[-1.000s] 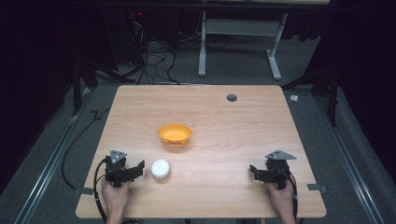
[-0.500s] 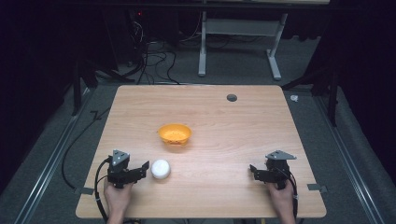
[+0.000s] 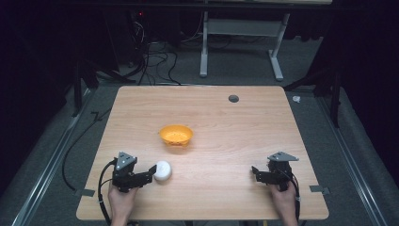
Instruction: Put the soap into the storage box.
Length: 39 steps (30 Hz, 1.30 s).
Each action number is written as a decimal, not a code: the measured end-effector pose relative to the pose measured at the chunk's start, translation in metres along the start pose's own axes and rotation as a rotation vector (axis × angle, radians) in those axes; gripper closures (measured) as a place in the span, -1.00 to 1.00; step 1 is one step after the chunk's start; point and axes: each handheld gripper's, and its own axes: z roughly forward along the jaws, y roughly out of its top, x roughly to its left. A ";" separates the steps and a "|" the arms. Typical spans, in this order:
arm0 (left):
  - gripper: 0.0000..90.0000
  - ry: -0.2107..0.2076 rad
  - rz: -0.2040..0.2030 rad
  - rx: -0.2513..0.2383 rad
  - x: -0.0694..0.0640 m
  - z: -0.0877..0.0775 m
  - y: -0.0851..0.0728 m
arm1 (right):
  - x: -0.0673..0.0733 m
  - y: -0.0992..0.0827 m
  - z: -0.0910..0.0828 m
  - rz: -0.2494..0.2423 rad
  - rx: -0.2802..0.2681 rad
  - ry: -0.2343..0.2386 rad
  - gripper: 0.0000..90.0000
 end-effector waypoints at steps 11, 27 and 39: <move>-0.67 -0.026 0.040 0.020 -0.016 0.003 0.000 | 0.000 0.000 0.000 0.000 0.000 0.000 -0.62; -0.69 -0.011 0.096 0.080 -0.032 0.024 -0.008 | 0.000 0.000 0.000 -0.001 0.000 0.001 -0.62; -0.68 0.001 0.093 0.120 -0.035 0.040 -0.012 | 0.000 0.000 0.000 0.000 0.000 0.001 -0.62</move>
